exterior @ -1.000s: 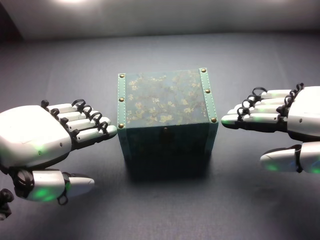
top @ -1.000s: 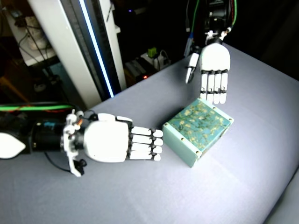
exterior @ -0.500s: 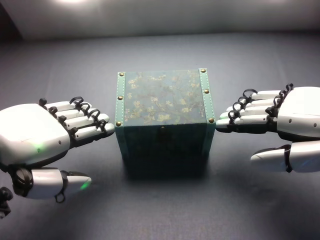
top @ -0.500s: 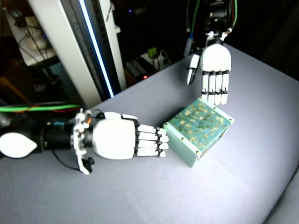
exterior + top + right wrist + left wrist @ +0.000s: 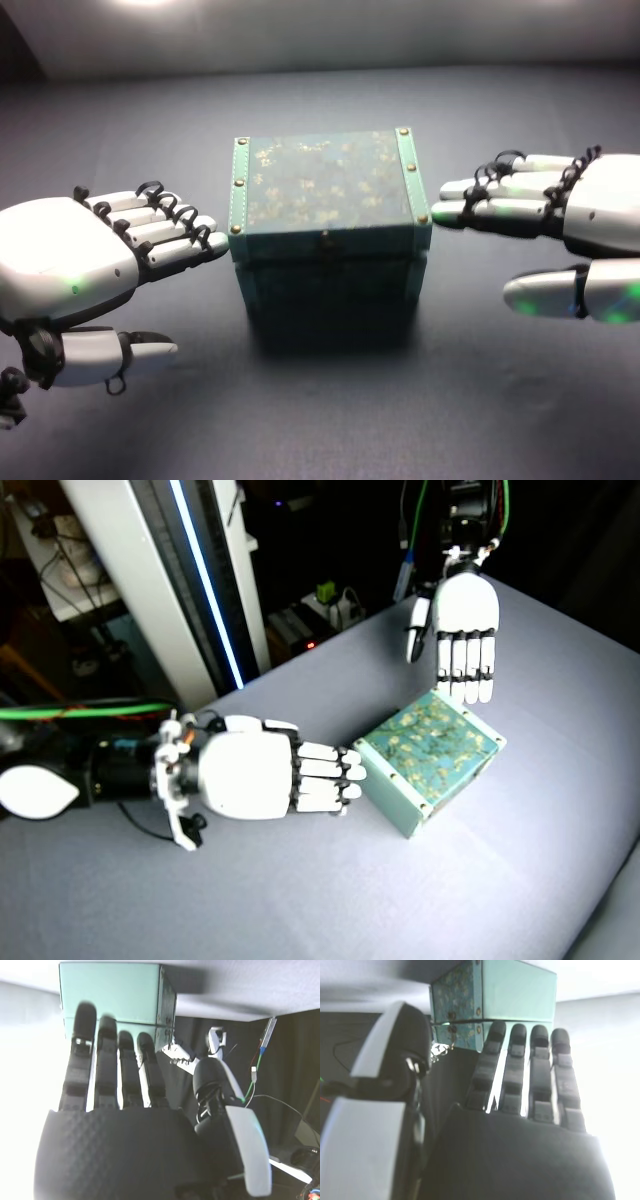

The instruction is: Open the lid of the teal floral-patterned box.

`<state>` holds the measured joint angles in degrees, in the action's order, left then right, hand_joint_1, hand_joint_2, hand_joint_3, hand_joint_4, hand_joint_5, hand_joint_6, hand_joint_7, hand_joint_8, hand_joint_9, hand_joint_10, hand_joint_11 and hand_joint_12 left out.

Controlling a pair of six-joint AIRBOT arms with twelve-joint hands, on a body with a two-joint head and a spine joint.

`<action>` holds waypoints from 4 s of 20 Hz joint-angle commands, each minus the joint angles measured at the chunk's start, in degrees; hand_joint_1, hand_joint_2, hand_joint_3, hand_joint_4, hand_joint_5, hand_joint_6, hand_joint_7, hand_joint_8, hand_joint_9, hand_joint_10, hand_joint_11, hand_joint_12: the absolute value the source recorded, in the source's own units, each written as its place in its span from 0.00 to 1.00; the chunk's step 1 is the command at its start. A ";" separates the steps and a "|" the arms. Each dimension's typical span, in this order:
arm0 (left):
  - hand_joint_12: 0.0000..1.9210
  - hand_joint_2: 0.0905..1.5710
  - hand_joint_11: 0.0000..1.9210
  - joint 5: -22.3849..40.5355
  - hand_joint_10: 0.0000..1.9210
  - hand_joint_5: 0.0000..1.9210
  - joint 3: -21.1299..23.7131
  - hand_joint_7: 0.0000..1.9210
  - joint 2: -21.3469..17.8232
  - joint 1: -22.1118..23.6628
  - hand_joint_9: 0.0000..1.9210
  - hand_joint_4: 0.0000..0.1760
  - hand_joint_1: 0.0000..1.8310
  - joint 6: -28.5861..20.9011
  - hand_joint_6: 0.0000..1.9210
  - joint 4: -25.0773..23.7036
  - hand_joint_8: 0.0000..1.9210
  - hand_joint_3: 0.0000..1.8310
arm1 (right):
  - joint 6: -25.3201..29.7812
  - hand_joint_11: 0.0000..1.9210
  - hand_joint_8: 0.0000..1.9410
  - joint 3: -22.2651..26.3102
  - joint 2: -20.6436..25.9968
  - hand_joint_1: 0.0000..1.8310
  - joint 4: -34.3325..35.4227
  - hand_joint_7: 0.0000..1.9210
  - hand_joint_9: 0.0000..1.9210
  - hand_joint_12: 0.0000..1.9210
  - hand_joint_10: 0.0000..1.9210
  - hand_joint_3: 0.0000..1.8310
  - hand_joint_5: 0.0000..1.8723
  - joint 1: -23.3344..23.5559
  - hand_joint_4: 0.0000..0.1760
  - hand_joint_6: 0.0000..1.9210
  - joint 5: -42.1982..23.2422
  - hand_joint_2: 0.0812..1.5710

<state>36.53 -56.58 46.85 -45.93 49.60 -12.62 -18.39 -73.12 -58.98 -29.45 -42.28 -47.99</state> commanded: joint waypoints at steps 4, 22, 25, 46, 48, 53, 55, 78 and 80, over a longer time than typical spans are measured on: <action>0.07 0.88 0.03 9.21 0.00 0.00 0.27 0.02 -0.28 0.93 0.04 0.00 0.08 -0.10 0.00 1.43 0.00 0.00 | 0.42 0.00 0.00 -0.36 0.59 0.00 6.17 0.03 0.05 0.24 0.01 0.00 0.01 1.05 0.00 0.00 -12.88 0.91; 0.13 0.86 0.00 4.81 0.00 0.03 -0.52 0.03 -1.23 1.06 0.05 0.00 0.10 -0.10 0.00 1.15 0.00 0.00 | 0.43 0.09 0.00 -1.56 2.55 0.00 -1.03 0.05 0.07 0.09 0.01 0.00 0.05 1.59 0.00 0.00 -2.09 0.85; 0.13 0.85 0.02 2.45 0.01 0.05 -1.65 0.05 -0.64 1.84 0.05 0.00 0.14 -2.68 0.01 -1.16 0.01 0.00 | 0.60 0.13 0.00 -2.66 0.76 0.00 -5.74 0.04 0.14 0.21 0.00 0.00 0.01 3.88 0.13 0.00 2.37 0.82; 0.13 0.85 0.04 -3.27 0.01 0.06 -6.05 0.07 4.44 6.48 0.08 0.00 0.18 -9.19 0.00 -9.75 0.01 0.00 | 5.21 0.00 0.00 -5.21 -3.04 0.00 -12.95 0.06 0.08 0.24 0.00 0.00 0.06 6.50 0.00 0.00 4.95 0.82; 0.12 0.85 0.05 -4.04 0.00 0.07 -6.09 0.08 4.73 6.53 0.10 0.00 0.17 -9.21 0.00 -10.33 0.00 0.00 | 5.21 0.00 0.00 -5.18 -3.04 0.00 -12.95 0.05 0.08 0.24 0.00 0.00 0.06 6.50 0.00 0.00 4.95 0.83; 0.11 0.86 0.03 -3.67 0.00 0.04 -6.09 0.06 4.71 6.55 0.06 0.00 0.09 -9.88 0.00 -10.83 0.00 0.00 | 5.24 0.00 0.00 -5.02 -3.04 0.00 -12.94 0.05 0.08 0.29 0.00 0.00 0.05 6.50 0.00 0.00 4.93 0.81; 0.11 0.87 0.03 -2.39 0.00 0.04 -6.12 0.05 4.57 6.93 0.06 0.00 0.10 -10.51 0.00 -10.71 0.00 0.00 | 5.29 0.00 0.00 -4.77 -3.02 0.00 -12.88 0.05 0.07 0.25 0.00 0.00 0.05 6.50 0.00 0.00 4.41 0.83; 0.28 0.89 0.00 5.65 0.00 0.00 -6.58 0.03 3.99 7.48 0.07 0.00 0.00 -11.04 0.00 -5.15 0.00 0.00 | 8.14 0.00 0.01 -6.04 -4.12 0.00 -3.04 0.16 0.12 0.28 0.00 0.00 0.13 6.48 0.00 0.00 -5.07 0.81; 0.26 0.87 0.00 6.03 0.00 0.00 -6.58 0.02 4.04 7.42 0.06 0.00 0.00 -10.54 0.00 -4.45 0.00 0.00 | 8.14 0.00 0.00 -6.15 -4.26 0.00 -2.38 0.15 0.12 0.27 0.00 0.00 0.14 6.48 0.00 0.00 -5.44 0.81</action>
<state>35.33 -63.13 51.09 -38.85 38.98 -18.61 -10.57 -79.22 -63.31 -34.94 -36.62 -47.27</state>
